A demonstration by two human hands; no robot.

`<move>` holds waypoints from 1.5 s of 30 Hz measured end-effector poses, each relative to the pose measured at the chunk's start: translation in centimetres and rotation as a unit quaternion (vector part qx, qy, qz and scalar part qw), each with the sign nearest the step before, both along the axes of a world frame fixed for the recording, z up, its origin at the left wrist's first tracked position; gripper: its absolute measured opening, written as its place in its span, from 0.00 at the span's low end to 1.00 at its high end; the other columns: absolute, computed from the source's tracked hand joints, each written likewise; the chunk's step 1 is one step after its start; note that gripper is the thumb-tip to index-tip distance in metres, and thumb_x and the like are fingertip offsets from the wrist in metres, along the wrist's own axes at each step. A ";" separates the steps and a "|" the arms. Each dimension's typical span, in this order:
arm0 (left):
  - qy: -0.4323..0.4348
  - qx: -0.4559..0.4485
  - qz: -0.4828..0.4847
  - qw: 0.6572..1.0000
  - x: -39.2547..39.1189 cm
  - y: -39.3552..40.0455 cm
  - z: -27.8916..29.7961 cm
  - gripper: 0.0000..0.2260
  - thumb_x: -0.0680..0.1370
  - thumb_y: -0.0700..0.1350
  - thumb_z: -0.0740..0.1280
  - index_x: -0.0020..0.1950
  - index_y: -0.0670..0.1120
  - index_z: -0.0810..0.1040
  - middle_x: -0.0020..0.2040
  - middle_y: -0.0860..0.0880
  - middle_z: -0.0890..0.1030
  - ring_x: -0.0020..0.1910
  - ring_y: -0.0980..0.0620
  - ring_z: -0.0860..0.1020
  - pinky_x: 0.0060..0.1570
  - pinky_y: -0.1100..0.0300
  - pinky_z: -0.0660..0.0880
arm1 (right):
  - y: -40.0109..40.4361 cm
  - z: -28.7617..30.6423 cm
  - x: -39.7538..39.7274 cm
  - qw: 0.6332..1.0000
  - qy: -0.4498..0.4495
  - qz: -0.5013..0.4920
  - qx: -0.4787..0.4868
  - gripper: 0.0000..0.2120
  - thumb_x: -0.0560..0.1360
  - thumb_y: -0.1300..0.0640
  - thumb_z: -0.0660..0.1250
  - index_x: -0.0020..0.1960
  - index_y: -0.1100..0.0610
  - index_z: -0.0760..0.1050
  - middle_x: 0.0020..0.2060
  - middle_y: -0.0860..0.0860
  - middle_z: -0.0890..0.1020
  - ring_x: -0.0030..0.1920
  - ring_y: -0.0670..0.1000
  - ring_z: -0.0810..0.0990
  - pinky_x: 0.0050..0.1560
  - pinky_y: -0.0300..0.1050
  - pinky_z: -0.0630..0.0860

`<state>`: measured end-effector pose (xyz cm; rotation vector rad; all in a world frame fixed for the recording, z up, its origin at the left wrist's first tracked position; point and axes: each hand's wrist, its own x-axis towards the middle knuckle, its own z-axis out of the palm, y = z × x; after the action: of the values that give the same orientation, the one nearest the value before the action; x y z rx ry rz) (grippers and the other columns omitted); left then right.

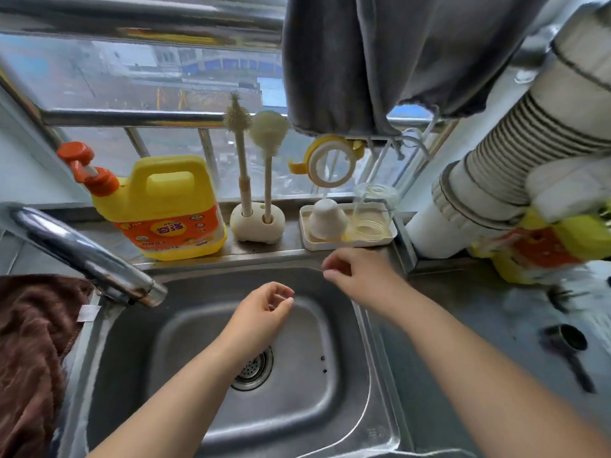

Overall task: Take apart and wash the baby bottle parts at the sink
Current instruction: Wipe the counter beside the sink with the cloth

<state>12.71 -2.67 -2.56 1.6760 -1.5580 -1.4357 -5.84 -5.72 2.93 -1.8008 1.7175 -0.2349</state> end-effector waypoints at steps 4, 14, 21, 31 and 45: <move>-0.029 -0.004 -0.097 0.995 -3.4 2.1 -0.8 0.07 0.77 0.43 0.66 0.42 0.56 0.75 0.39 0.54 0.79 0.39 0.54 0.77 0.41 0.63 0.73 | 6.7 -2.2 -5.3 0.983 0.111 0.040 0.138 0.02 0.73 0.53 0.70 0.43 0.47 0.77 0.40 0.45 0.77 0.45 0.46 0.77 0.50 0.41 0.75; -0.122 -0.056 -0.317 0.939 -9.3 7.4 -1.9 0.05 0.75 0.42 0.65 0.48 0.50 0.79 0.41 0.56 0.76 0.43 0.56 0.74 0.35 0.77 0.63 | 19.7 -4.2 -10.4 0.948 0.253 0.041 0.187 0.08 0.73 0.59 0.64 0.53 0.53 0.75 0.49 0.49 0.74 0.53 0.54 0.75 0.42 0.42 0.65; -0.124 -0.054 -0.335 0.933 -9.9 8.9 -2.5 0.08 0.75 0.40 0.64 0.52 0.47 0.80 0.43 0.54 0.78 0.41 0.56 0.73 0.35 0.75 0.64 | 21.6 -6.7 -9.3 0.919 0.347 0.098 0.161 0.11 0.73 0.66 0.60 0.53 0.61 0.74 0.53 0.57 0.76 0.55 0.58 0.76 0.40 0.46 0.62; -0.077 -0.043 -0.318 0.944 -8.8 8.2 0.0 0.11 0.80 0.48 0.62 0.44 0.44 0.80 0.35 0.52 0.77 0.36 0.55 0.73 0.42 0.61 0.70 | 15.6 -2.3 -5.4 0.898 0.327 0.173 -0.239 0.03 0.53 0.57 0.59 0.25 0.50 0.69 0.23 0.47 0.70 0.21 0.48 0.71 0.23 0.37 0.61; 0.097 -0.004 0.022 0.995 0.4 5.1 0.8 0.11 0.78 0.36 0.64 0.38 0.46 0.79 0.33 0.53 0.81 0.32 0.62 0.75 0.38 0.73 0.70 | 6.6 -1.1 3.9 0.944 -0.279 -0.169 0.057 0.02 0.75 0.60 0.68 0.45 0.57 0.79 0.33 0.50 0.81 0.28 0.43 0.78 0.34 0.36 0.74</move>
<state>13.09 2.47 -1.77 1.5080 -1.4102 -1.5179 -1.95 0.83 1.84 -1.1888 1.5635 -0.7023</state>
